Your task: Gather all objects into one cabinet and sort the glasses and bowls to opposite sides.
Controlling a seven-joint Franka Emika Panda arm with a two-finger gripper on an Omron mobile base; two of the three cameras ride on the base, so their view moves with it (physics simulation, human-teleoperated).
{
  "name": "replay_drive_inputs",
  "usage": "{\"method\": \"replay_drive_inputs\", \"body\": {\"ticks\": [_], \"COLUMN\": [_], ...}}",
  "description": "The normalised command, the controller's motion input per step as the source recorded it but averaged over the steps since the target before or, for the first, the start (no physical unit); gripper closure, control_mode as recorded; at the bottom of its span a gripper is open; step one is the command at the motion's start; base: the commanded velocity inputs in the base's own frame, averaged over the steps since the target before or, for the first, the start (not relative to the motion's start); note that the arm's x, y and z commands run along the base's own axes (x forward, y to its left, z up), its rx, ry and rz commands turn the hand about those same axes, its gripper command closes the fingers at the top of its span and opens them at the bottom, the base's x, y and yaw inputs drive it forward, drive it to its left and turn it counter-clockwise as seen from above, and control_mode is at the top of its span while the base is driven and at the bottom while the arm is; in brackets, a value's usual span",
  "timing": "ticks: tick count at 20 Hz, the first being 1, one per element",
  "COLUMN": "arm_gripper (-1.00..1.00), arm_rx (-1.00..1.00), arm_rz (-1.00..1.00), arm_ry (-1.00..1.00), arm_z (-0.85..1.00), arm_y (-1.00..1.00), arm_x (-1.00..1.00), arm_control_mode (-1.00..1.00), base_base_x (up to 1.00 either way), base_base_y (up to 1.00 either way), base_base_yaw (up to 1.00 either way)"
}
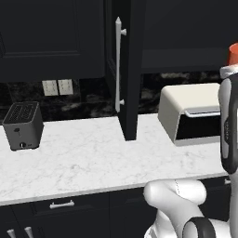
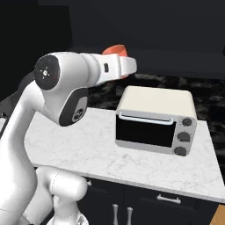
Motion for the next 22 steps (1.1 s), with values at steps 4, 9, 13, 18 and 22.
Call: {"method": "replay_drive_inputs", "body": {"ticks": [4, 9, 13, 18, 22], "arm_gripper": [1.00, 1.00, 1.00, 1.00, 1.00], "arm_rx": [0.14, 0.25, 0.25, 0.02, 0.00], "arm_rz": [0.05, 0.16, 0.17, 0.16, 0.12], "arm_ry": [0.00, 0.12, 0.15, 0.01, 0.00], "arm_z": [0.21, 0.09, 0.00, 0.00, 0.01], "arm_y": [0.38, 0.47, 0.38, 0.29, 0.34], "arm_x": [-0.55, -0.30, -0.54, -0.91, -0.93], "arm_control_mode": [-1.00, -1.00, -1.00, -1.00, -1.00], "base_base_x": [0.00, 0.00, 0.00, 0.00, 0.00], "base_base_y": [0.00, 0.00, 0.00, 0.00, 0.00], "base_base_yaw": [0.00, 0.00, 0.00, 0.00, 0.00]}}
